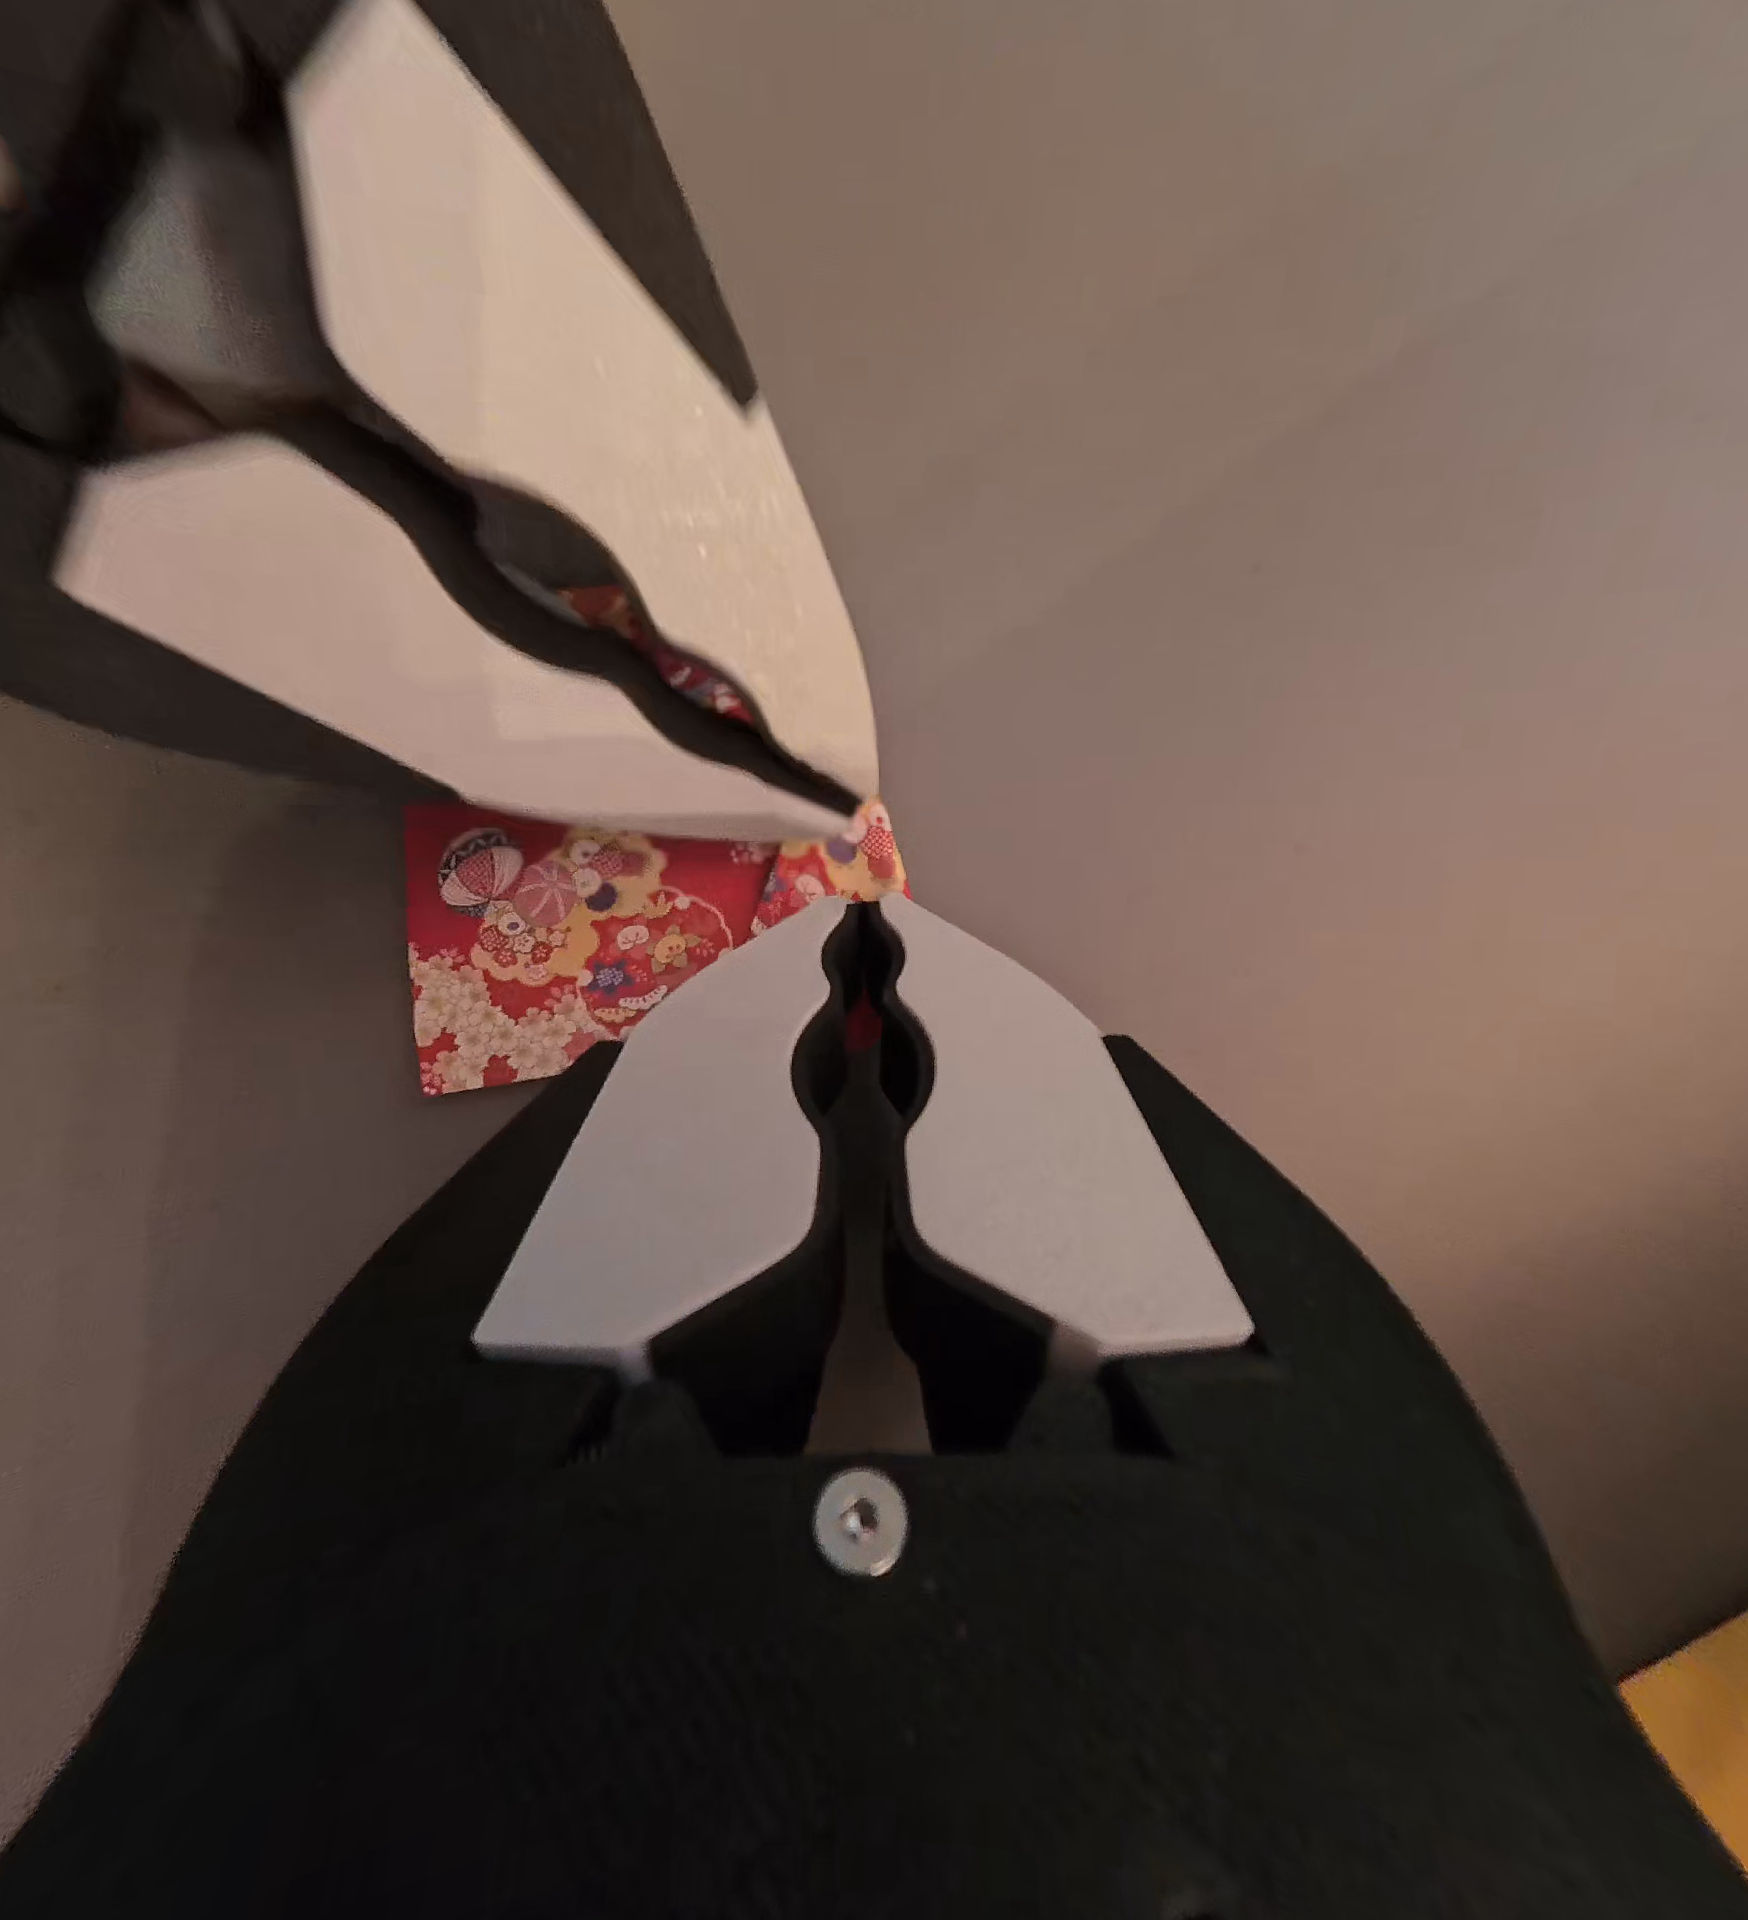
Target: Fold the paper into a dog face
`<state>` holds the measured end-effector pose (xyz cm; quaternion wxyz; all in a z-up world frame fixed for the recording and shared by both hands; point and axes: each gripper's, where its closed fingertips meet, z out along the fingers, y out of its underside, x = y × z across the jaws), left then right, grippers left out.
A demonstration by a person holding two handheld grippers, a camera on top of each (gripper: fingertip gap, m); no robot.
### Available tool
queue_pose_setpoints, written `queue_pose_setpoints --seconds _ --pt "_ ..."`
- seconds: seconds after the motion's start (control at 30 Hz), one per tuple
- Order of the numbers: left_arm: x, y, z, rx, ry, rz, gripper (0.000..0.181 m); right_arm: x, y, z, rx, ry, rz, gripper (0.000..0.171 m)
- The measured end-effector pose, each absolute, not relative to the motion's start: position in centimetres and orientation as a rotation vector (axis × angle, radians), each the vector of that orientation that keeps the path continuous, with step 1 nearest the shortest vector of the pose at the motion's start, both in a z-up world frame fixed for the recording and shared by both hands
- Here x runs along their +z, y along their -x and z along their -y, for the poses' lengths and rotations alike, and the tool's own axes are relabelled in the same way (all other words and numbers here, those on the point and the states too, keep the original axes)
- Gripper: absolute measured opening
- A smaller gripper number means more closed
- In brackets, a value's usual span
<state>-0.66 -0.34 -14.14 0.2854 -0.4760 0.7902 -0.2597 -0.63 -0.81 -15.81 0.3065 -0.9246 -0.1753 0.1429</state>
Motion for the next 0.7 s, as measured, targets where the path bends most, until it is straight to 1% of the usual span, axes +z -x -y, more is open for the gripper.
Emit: queue_pose_setpoints --seconds 0.03,0.1,0.17,0.27,0.43,0.7 --pt "-12.8 0.7 0.3 -0.757 1.282 -2.055 0.000 -15.8 0.6 0.8 0.359 2.443 0.477 0.004" --pt "-10.1 2.0 0.5 -0.863 1.289 -1.985 0.000 -15.8 0.6 0.8 0.327 2.439 0.496 0.004" --pt "-9.4 4.5 0.5 -0.861 1.295 -2.008 0.000 -15.8 0.6 0.8 0.316 2.435 0.499 0.004" --pt "-11.2 7.8 0.0 -0.748 1.344 -2.063 0.000 -15.8 0.6 0.8 0.328 2.431 0.494 0.004" --pt "-15.3 9.4 1.5 -0.694 1.380 -2.182 0.000 -15.8 0.6 0.8 0.340 2.429 0.488 0.004" --pt "-15.6 9.4 2.1 -0.707 1.356 -2.201 0.000 -15.8 0.6 0.8 0.329 2.422 0.493 0.004"
